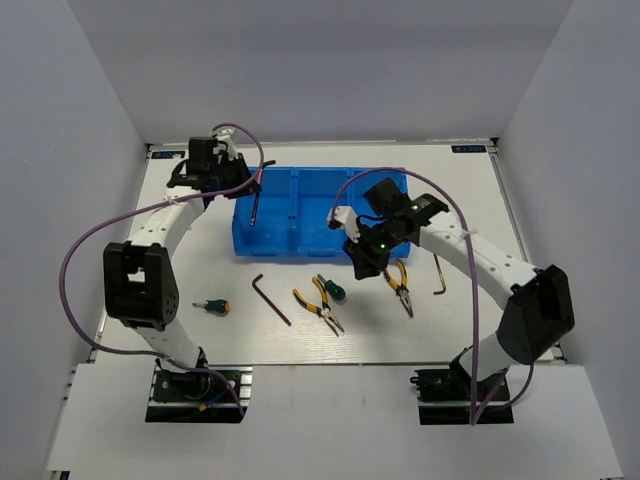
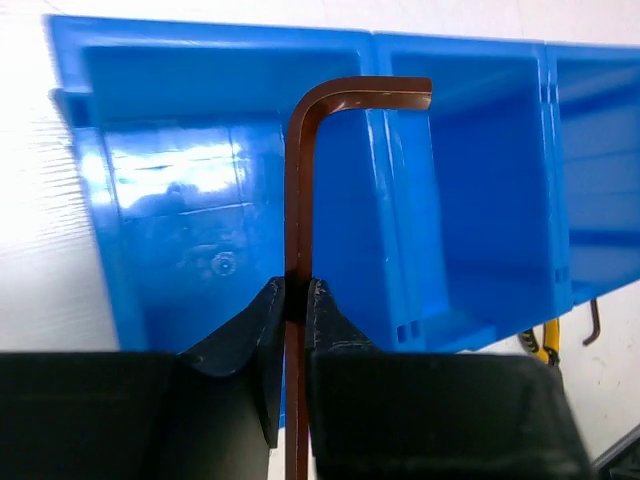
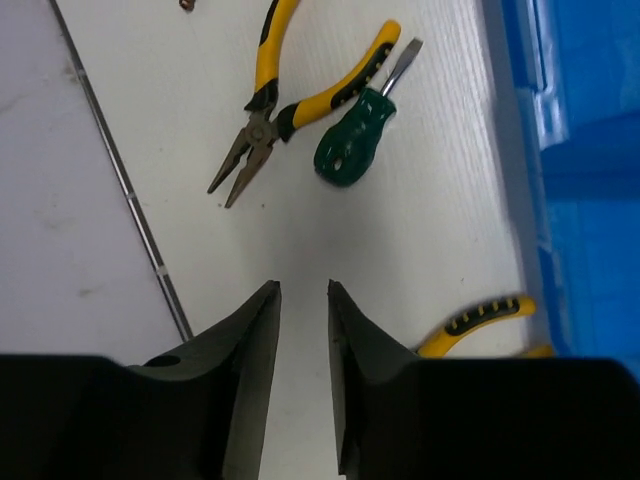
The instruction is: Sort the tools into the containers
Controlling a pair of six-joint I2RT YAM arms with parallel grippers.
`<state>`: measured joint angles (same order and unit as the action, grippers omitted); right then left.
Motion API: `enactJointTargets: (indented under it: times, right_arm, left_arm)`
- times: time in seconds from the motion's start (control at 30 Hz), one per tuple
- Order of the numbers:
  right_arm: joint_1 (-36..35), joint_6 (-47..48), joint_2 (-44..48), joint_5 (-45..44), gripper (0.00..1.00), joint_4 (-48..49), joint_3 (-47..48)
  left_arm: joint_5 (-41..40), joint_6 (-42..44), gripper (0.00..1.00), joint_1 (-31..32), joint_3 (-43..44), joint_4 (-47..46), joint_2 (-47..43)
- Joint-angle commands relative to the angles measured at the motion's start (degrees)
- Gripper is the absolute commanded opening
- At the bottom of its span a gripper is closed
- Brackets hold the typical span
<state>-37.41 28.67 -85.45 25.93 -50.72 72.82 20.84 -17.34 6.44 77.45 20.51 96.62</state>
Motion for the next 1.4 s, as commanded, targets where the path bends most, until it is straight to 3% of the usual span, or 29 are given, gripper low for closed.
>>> enactJointTargets:
  times: [0.0, 0.1, 0.13, 0.23, 0.3, 0.5, 0.57, 0.63, 0.73, 0.9, 1.0, 1.37]
  right_arm:
    - [-2.49, -2.64, -2.70, -2.55, 0.33, 2.64, 5.22]
    - [-4.34, -4.31, -6.39, -2.73, 0.46, 3.78, 8.55]
    - [-5.30, -4.93, -7.09, -3.43, 0.48, 4.05, 8.92]
    - [-6.79, -5.55, -11.74, -4.04, 0.49, 4.49, 11.20]
    - [-8.03, -5.20, -14.55, -3.18, 0.49, 4.58, 12.52]
    - [-12.77, -7.03, -19.83, -2.03, 0.51, 5.28, 17.53]
    - [-14.61, -7.57, -21.42, -2.20, 0.51, 6.16, 19.11]
    - [-16.89, -8.80, -23.79, -2.90, 0.52, 6.68, 20.51]
    - [-19.88, -11.08, -27.65, -4.66, 0.54, 8.09, 22.28]
    - [-23.84, -15.48, -33.46, -10.01, 0.61, 9.67, 26.76]
    - [-25.08, -17.94, -37.32, -10.81, 0.66, 10.02, 29.39]
    - [-29.83, -21.28, -45.06, -23.82, 0.66, 13.54, 32.39]
  left_arm:
    - [1.75, 1.87, 0.00, 1.20, 2.53, -0.83, 0.84]
    - [-0.44, 1.35, 0.14, 1.74, 2.53, -0.30, 2.70]
    - [-1.06, 1.35, 0.31, 1.74, 2.53, 0.22, 3.31]
    - [-2.46, 1.35, 0.54, 2.26, 2.53, -0.30, 2.70]
    - [-3.17, 1.35, 0.60, 2.26, 3.67, 0.57, 2.70]
    - [-7.56, 1.87, 0.65, 1.74, 6.66, 4.27, -4.41]
    - [-13.52, 0.22, 0.65, 1.21, 5.88, 7.07, -8.36]
    - [-25.07, -2.07, 0.68, 1.21, 2.98, 12.07, -16.35]
    - [-34.89, -8.31, 0.71, 1.21, -3.95, 18.40, -28.00]
    - [-36.39, -18.59, 0.74, 1.21, -17.39, 26.23, -41.14]
    - [-35.79, -21.59, 0.75, 1.21, -20.75, 31.69, -46.84]
    - [-37.98, -23.35, 0.79, 1.21, -19.53, 43.11, -57.15]
